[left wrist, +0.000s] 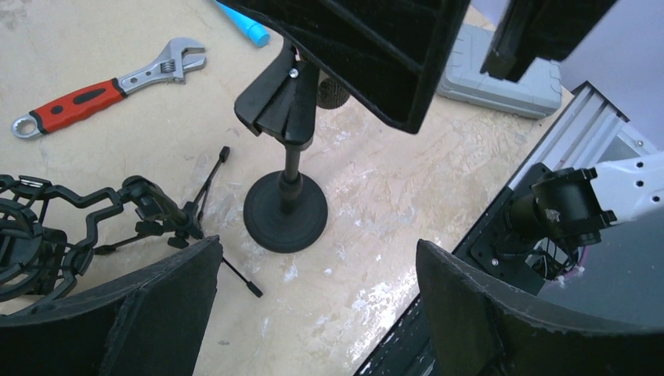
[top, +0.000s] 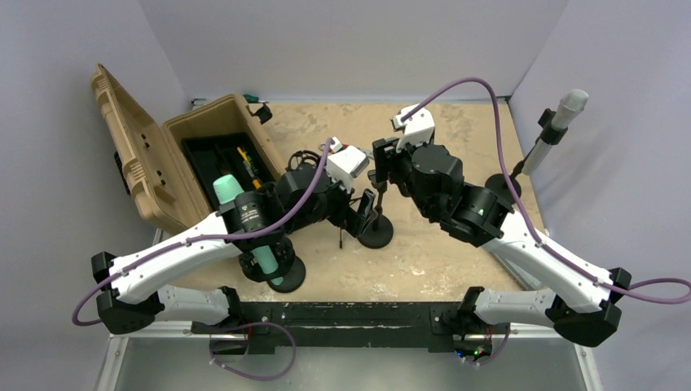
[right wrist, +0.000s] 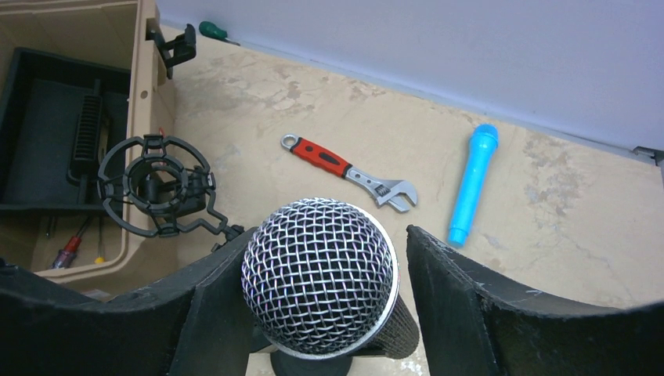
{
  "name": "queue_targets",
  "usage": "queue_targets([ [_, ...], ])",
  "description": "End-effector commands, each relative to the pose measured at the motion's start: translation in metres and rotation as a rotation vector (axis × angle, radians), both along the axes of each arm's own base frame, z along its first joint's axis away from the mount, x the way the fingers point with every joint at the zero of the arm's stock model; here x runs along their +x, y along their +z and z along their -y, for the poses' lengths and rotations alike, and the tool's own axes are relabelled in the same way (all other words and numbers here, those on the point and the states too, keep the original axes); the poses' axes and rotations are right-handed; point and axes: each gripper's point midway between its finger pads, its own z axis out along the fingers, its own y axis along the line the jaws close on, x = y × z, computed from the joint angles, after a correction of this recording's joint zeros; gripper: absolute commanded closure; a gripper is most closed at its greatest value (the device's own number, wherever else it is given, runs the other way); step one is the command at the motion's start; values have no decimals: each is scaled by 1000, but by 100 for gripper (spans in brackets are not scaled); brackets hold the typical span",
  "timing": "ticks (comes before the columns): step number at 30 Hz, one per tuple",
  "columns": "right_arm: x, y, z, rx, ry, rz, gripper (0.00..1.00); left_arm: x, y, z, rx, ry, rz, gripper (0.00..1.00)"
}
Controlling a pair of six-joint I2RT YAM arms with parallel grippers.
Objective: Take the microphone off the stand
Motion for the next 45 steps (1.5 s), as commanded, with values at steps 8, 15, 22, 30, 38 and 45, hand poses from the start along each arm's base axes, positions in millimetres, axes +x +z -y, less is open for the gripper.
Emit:
queue_targets([
  [8,3,17,3,42,-8,69,60,36,31,11,-123,60,181,17],
  [15,-4,22,1,74,36,78,71,45,27,22,-152,52,251,21],
  [22,-7,25,2,86,43,79,81,53,20,35,-152,43,287,30],
  [30,-9,28,4,101,45,84,86,66,10,39,-109,77,290,41],
  [38,-9,27,4,104,45,79,89,71,8,39,-123,108,266,34],
  [45,-9,27,3,109,48,78,90,73,16,33,-207,120,289,36],
])
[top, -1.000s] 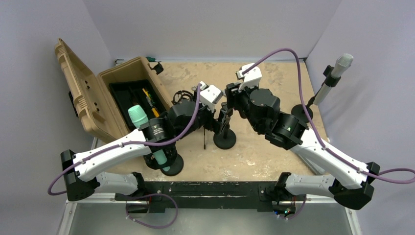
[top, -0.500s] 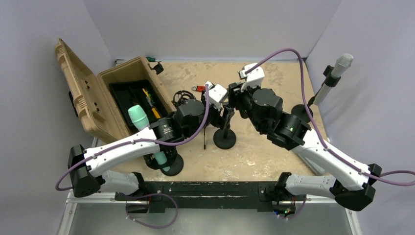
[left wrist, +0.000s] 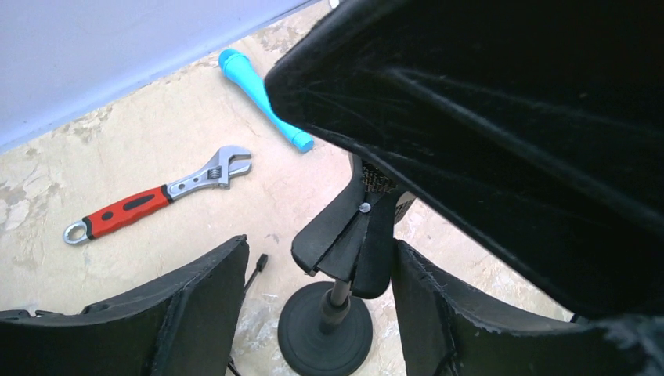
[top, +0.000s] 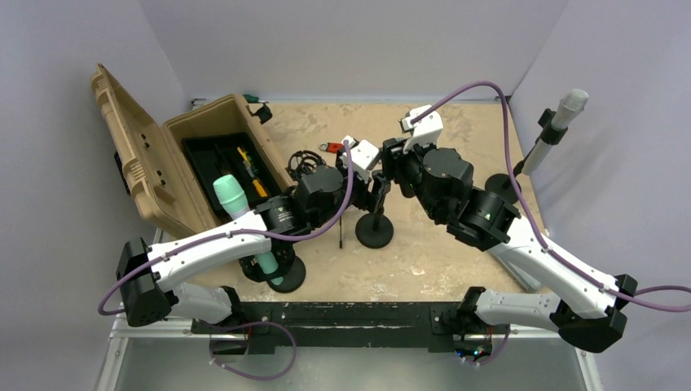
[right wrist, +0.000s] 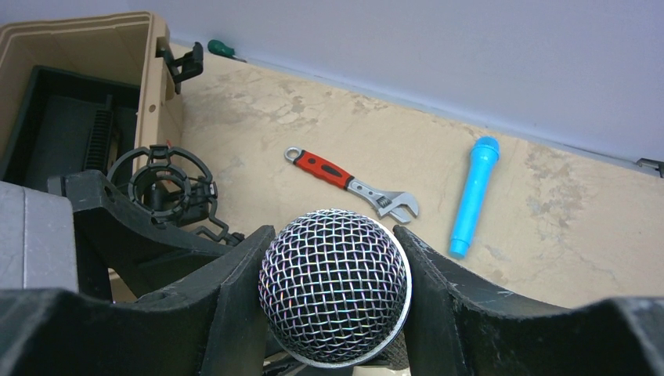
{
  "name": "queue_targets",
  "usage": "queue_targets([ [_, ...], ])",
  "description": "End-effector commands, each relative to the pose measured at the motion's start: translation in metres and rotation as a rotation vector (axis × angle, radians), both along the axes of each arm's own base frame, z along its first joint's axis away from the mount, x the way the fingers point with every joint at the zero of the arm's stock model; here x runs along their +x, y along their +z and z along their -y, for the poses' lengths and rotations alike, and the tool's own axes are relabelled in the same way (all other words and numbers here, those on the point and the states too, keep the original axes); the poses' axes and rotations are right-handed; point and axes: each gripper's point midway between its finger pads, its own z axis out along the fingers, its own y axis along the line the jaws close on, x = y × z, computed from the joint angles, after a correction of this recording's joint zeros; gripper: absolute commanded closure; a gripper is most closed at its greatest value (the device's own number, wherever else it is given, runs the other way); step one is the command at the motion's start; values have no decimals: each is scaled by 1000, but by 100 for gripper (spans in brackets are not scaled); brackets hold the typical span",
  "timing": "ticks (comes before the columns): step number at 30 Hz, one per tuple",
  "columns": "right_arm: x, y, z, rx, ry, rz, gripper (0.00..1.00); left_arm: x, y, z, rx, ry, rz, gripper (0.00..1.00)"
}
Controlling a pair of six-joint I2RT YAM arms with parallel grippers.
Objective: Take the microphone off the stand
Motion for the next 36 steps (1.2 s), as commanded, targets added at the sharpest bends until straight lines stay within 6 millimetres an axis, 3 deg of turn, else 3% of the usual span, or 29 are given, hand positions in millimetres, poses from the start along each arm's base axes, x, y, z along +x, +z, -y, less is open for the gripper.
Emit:
queue_targets([
  [1,-5,21,-3,73,29,45,90,7,29,-5,-123,23,53,36],
  [6,-5,21,-5,82,34,43,92,9,26,0,-142,10,56,47],
  [9,-4,21,-8,84,41,39,96,10,25,0,-153,10,60,64],
  [12,-3,18,-10,79,40,34,100,8,25,1,-163,-9,71,93],
  [14,-2,18,-9,78,26,34,100,8,23,2,-157,-13,68,100],
  [19,0,27,4,97,-31,56,100,5,15,0,-141,-16,54,100],
  [27,-3,52,72,161,-333,114,100,4,10,-1,-125,-21,42,100],
  [34,-28,90,90,319,-235,187,100,3,9,-1,-116,-28,38,100],
  [36,-27,88,100,301,-295,170,100,1,9,0,-109,-39,30,100],
])
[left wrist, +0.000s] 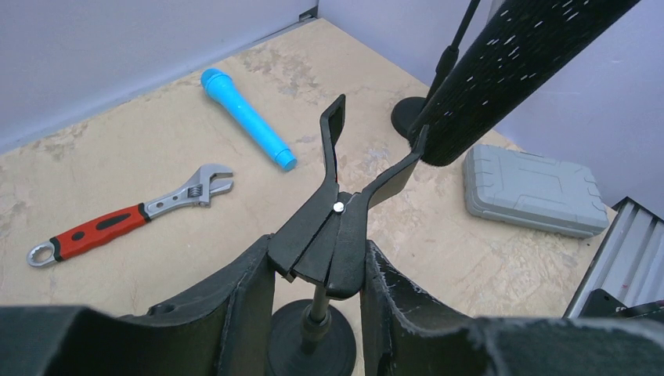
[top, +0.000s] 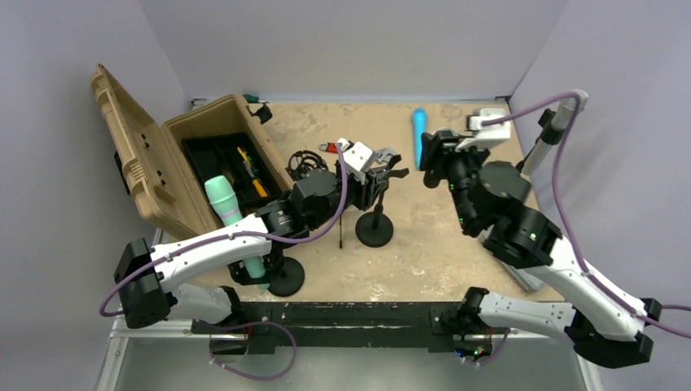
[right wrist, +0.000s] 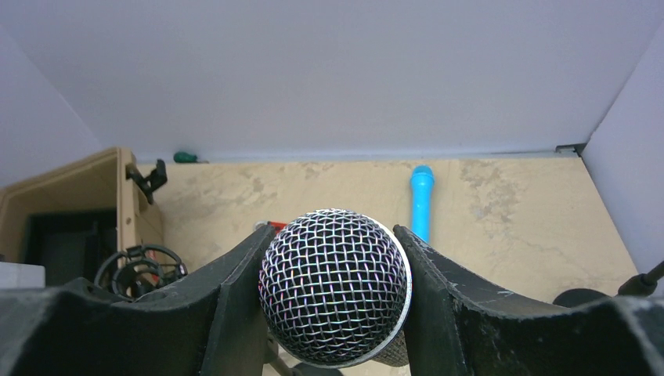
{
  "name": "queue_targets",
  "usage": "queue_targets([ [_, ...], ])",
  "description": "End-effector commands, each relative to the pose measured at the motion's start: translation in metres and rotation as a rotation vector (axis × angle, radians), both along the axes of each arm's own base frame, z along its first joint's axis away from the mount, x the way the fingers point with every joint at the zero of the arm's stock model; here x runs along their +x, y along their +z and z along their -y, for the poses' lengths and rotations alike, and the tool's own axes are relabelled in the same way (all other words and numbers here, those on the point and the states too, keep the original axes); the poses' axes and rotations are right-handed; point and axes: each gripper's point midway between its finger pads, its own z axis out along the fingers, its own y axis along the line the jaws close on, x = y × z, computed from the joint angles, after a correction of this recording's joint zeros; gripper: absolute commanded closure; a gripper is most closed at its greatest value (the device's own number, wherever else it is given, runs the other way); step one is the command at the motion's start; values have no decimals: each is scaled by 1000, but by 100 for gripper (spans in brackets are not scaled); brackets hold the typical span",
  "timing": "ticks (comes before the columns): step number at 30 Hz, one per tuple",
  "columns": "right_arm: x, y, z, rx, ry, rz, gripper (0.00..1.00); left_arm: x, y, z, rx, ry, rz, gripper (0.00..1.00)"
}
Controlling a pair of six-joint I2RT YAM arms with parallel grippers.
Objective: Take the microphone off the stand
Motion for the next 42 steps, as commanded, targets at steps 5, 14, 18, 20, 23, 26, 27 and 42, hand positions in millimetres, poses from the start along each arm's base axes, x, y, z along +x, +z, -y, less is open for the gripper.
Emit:
queue_targets([
  [5,6,-7,31,-21,-231,-52,100,-5,21,-4,-13,-7,-44,66],
  [14,67,-79,55,-66,-309,-232,100,-18,42,-6,-11,-58,-88,23],
  [18,95,-107,64,-102,-344,-316,100,-27,55,-10,-13,-91,-86,10],
  [20,111,-124,66,-115,-351,-367,100,-31,60,-13,-1,-100,-94,8],
  [23,134,-143,70,-119,-355,-425,100,-40,76,-22,14,-126,-89,8],
  [26,158,-153,76,-119,-371,-460,100,-54,103,-35,17,-170,-49,8],
  [27,166,-158,78,-121,-377,-473,100,-59,114,-42,15,-177,-40,8],
  [42,303,-249,95,-155,-436,-633,100,-119,225,-205,-110,-21,256,6],
])
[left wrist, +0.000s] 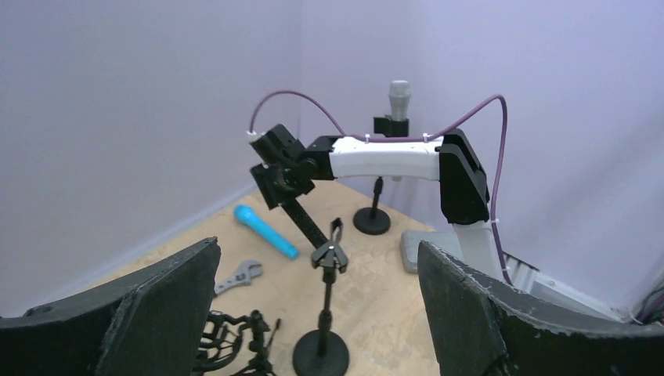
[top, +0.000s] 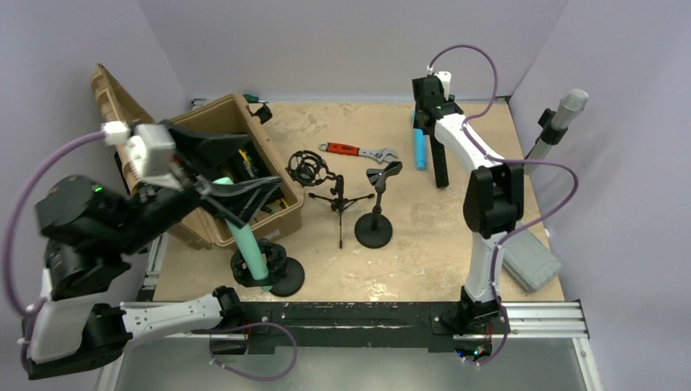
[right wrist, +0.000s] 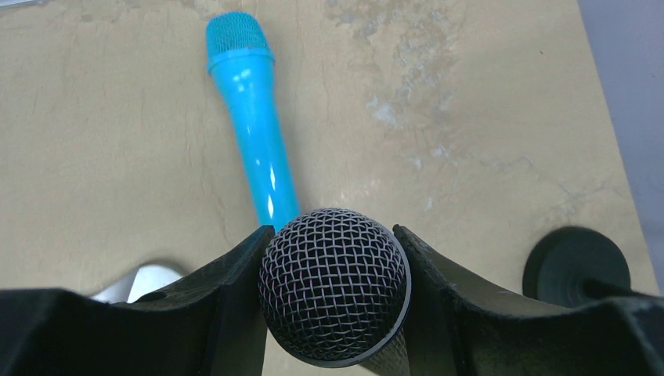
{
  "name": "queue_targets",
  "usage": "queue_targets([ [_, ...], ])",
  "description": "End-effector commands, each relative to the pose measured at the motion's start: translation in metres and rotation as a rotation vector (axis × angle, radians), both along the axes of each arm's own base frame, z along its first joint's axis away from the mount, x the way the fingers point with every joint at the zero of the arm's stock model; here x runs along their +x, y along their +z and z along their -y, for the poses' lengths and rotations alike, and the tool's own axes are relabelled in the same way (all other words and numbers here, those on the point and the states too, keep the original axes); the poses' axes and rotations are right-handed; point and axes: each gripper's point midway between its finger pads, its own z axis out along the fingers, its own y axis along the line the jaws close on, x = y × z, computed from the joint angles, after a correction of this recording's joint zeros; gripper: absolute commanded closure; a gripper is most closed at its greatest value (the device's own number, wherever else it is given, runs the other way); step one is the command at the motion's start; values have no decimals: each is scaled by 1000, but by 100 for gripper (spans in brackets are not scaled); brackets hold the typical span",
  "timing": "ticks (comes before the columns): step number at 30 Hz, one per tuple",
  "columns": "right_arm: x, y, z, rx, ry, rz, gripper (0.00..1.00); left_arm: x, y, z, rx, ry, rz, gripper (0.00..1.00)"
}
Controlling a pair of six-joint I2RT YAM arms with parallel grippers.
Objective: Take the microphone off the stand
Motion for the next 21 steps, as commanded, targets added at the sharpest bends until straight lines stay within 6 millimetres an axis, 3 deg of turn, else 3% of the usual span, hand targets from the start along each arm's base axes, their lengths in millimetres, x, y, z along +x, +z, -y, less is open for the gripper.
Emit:
queue_targets([
  [1,42,12,9,44,-3,64,100,8,-19,-38,61,142,64,6],
  [5,63,-12,16,65,1,36,100,2,-16,-63,3,192,139,6],
  [11,85,-25,26,102,16,68,100,-6,-18,-89,-51,236,197,7],
  [21,131,-44,34,103,34,112,100,-12,-28,-99,-82,247,246,7],
])
